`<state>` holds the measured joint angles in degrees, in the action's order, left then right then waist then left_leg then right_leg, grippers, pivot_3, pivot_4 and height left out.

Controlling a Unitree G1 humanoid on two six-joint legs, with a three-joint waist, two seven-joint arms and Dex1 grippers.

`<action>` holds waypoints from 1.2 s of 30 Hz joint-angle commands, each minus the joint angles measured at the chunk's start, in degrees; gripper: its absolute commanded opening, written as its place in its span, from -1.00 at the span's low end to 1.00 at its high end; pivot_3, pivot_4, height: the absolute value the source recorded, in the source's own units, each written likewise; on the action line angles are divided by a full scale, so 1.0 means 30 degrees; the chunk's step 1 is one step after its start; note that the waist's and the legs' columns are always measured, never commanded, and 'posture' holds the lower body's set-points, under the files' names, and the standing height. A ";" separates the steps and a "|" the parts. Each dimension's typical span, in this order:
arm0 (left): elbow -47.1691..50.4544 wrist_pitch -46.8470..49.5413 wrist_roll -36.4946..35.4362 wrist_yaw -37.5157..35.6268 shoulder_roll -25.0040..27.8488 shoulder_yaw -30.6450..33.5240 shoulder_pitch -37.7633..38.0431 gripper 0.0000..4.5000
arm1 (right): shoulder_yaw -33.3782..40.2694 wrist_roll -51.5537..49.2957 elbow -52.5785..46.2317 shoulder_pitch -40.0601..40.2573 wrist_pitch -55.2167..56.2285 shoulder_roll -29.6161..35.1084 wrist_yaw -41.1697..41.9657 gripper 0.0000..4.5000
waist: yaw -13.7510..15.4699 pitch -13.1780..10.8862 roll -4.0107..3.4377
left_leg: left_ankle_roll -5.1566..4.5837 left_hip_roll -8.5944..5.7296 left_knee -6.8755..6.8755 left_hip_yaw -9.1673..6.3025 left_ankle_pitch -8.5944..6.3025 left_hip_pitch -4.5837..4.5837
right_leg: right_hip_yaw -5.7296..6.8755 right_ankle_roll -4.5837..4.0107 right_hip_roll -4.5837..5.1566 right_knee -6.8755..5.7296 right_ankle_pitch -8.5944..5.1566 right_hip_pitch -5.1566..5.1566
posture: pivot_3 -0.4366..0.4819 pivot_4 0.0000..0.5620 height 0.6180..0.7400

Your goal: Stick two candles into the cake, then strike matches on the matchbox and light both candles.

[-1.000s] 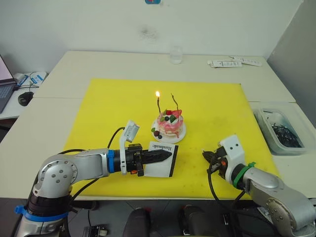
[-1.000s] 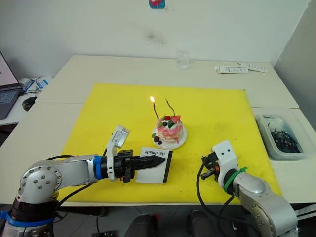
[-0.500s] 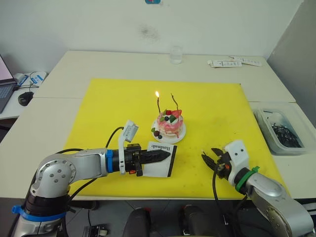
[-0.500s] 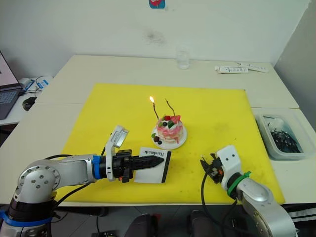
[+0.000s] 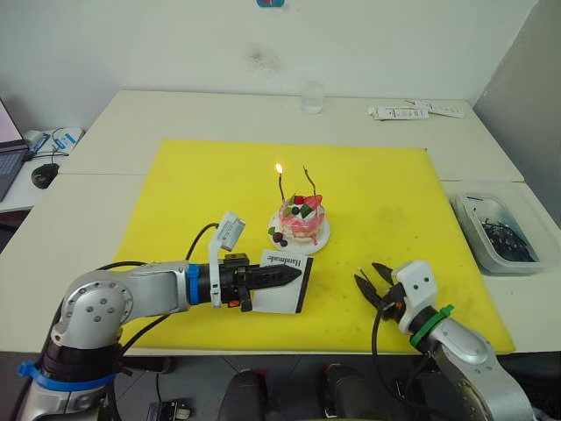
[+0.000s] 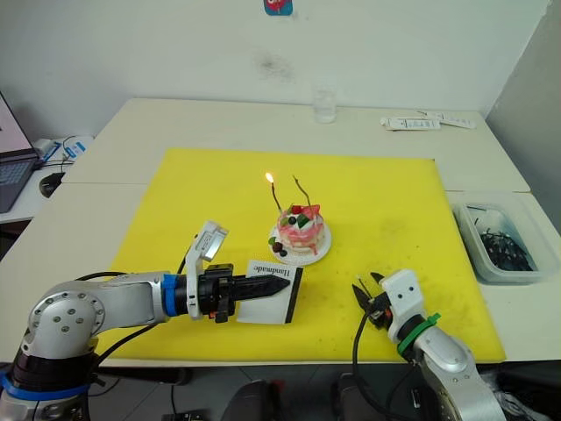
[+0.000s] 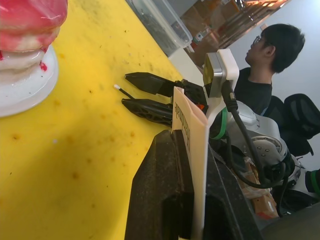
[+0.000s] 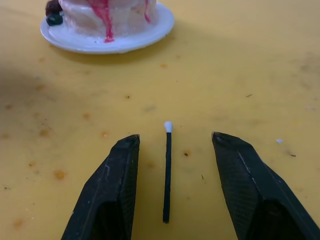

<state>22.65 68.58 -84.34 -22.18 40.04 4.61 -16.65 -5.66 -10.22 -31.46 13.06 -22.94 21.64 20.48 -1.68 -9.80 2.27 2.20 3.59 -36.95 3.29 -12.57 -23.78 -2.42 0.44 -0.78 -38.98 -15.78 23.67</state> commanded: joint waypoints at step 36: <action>0.0135 -0.0598 -0.0077 0.0365 -0.0875 -0.0391 -0.0602 -1.00 | 0.1596 -0.1516 -0.4627 -0.1384 -0.4062 0.1625 0.1206 -0.99 | 0.0010 0.0025 0.0040 | 0.0000 -0.0002 -0.0005 -0.0003 0.0001 0.0032 | 0.0002 -0.0002 0.0019 -0.0004 0.0002 -0.0039 | -0.05 -0.47 1.00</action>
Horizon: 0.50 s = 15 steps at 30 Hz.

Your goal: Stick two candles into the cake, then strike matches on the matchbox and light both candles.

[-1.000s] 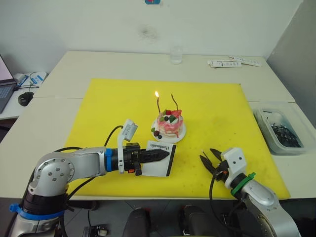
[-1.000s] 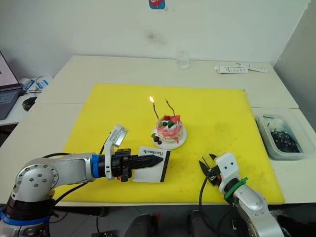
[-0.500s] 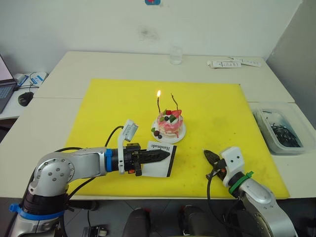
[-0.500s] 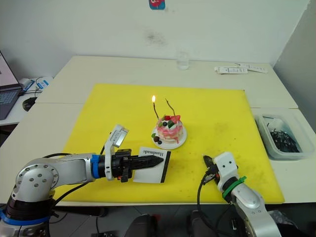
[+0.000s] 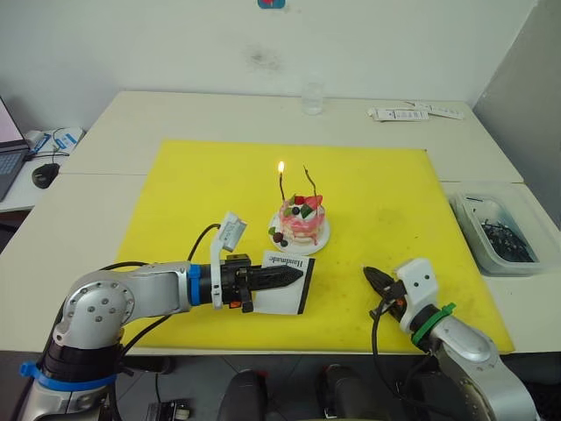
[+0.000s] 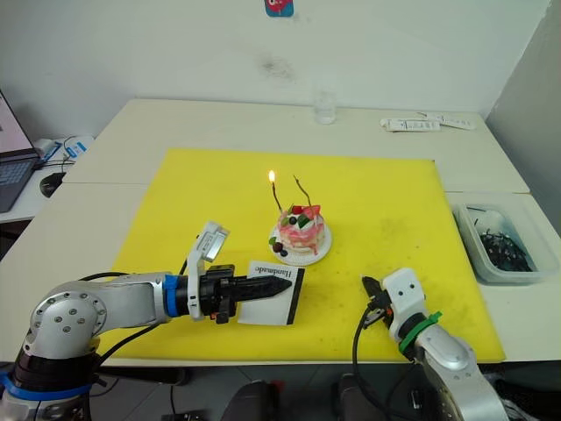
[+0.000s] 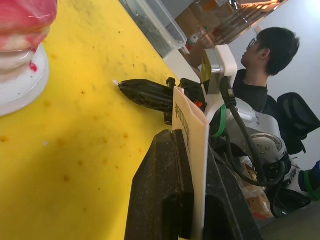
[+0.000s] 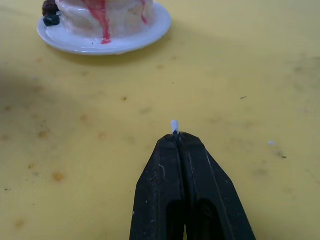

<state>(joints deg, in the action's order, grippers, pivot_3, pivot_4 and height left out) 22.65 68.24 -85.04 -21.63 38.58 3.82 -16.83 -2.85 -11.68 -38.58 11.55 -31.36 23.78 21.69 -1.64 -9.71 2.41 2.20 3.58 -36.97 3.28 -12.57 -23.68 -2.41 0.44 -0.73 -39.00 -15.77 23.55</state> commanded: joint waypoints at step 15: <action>-0.1471 -0.0670 0.2488 -0.0467 -0.2110 -0.0886 -0.2652 -1.00 | -0.0285 -0.4546 -0.5326 -0.9151 -0.6193 0.7359 0.4380 -0.99 | 0.0008 -0.0009 0.0005 | -0.0002 -0.0021 0.0007 -0.0018 0.0000 -0.0026 | 0.0026 0.0001 -0.0030 0.0021 -0.0006 0.0006 | -0.05 -0.47 1.00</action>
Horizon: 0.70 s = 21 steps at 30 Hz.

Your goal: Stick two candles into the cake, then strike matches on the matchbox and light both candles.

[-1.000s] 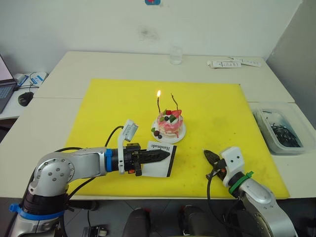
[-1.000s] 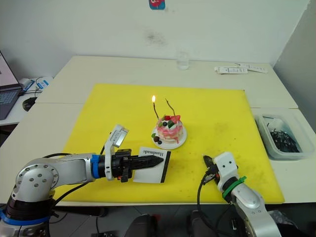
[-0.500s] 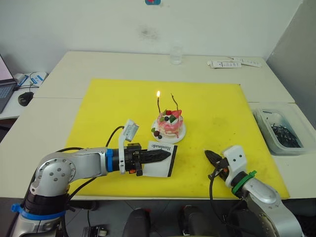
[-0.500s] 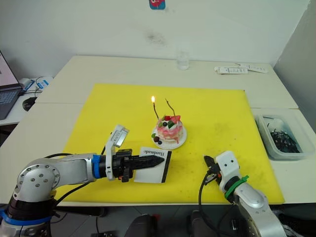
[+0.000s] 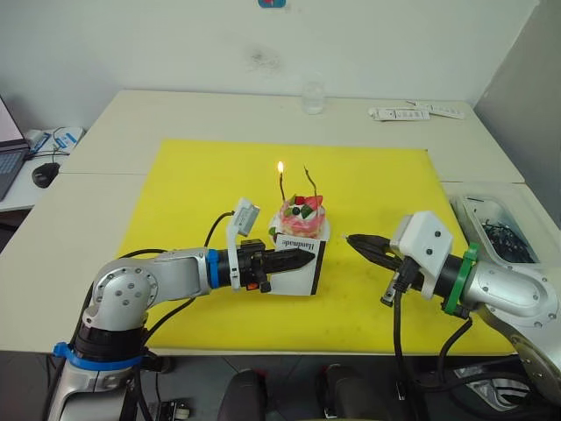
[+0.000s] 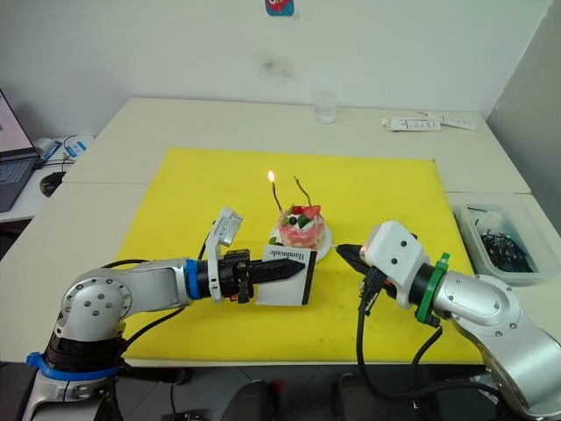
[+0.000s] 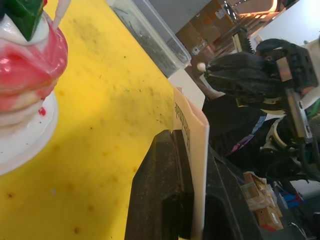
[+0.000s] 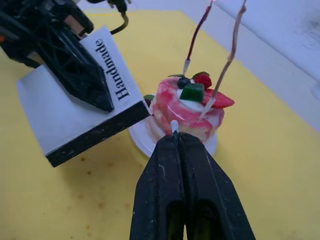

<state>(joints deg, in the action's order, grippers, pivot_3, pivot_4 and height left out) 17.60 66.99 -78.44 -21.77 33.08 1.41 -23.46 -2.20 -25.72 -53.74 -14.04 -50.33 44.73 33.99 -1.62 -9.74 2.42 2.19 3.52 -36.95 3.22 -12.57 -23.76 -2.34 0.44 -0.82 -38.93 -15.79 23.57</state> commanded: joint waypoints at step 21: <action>0.0695 -0.0419 0.1208 -0.0629 -0.0944 0.0376 -0.0186 -1.00 | -0.3084 0.2783 0.1517 -0.2079 0.2143 0.0567 0.0676 -0.99 | -0.0004 -0.0001 0.0002 | 0.0001 0.0014 -0.0010 0.0002 0.0001 0.0001 | -0.0006 0.0002 0.0007 -0.0010 0.0001 0.0001 | -0.05 -0.47 1.00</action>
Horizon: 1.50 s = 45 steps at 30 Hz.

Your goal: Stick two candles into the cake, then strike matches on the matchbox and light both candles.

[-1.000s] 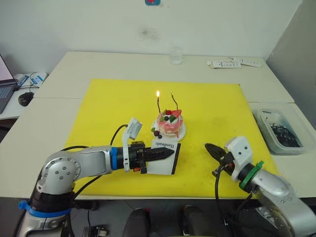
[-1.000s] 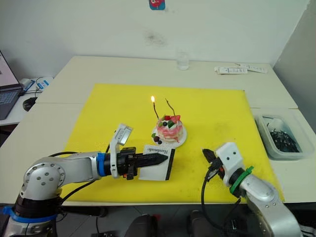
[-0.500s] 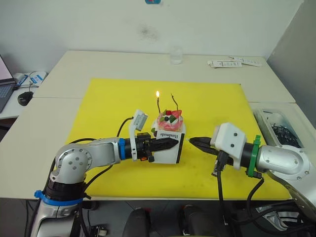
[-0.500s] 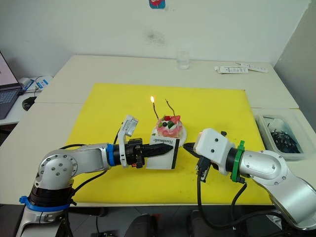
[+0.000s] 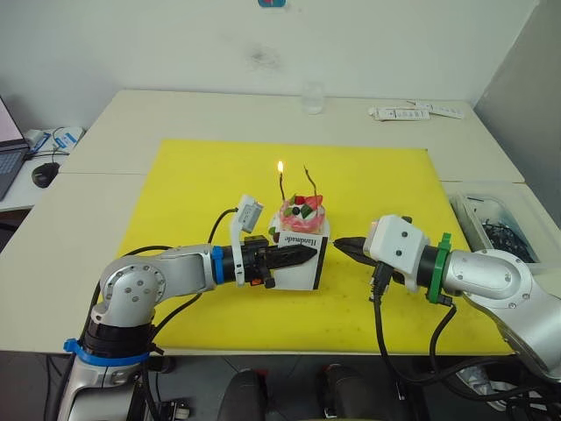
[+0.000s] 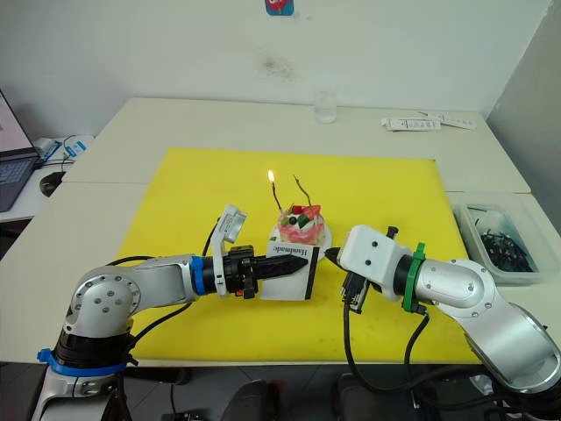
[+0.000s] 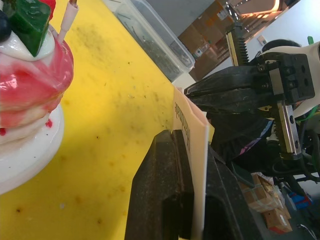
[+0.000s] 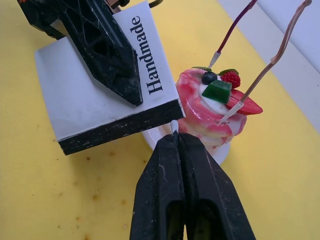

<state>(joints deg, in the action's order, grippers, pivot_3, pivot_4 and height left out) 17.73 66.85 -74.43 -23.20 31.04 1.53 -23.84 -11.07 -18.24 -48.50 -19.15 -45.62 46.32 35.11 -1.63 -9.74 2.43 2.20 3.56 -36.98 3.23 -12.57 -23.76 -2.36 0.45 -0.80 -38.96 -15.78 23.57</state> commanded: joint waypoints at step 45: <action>0.1584 -0.1303 0.2475 -0.0813 -0.0806 0.0194 0.0365 -1.00 | -0.1262 0.2807 0.1645 -0.1606 0.2272 -0.0842 0.1765 -0.99 | -0.0007 0.0000 0.0000 | 0.0000 0.0003 -0.0001 0.0000 0.0000 0.0000 | 0.0002 0.0000 0.0000 -0.0003 0.0000 0.0000 | -0.05 -0.47 1.00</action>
<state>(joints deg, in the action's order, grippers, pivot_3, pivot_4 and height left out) 19.87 64.16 -67.04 -24.37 28.89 2.06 -22.50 -15.66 -10.20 -42.82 -23.32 -39.83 43.77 40.03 -1.65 -9.74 2.43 2.20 3.57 -36.98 3.23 -12.57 -23.76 -2.35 0.45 -0.80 -38.97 -15.78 23.57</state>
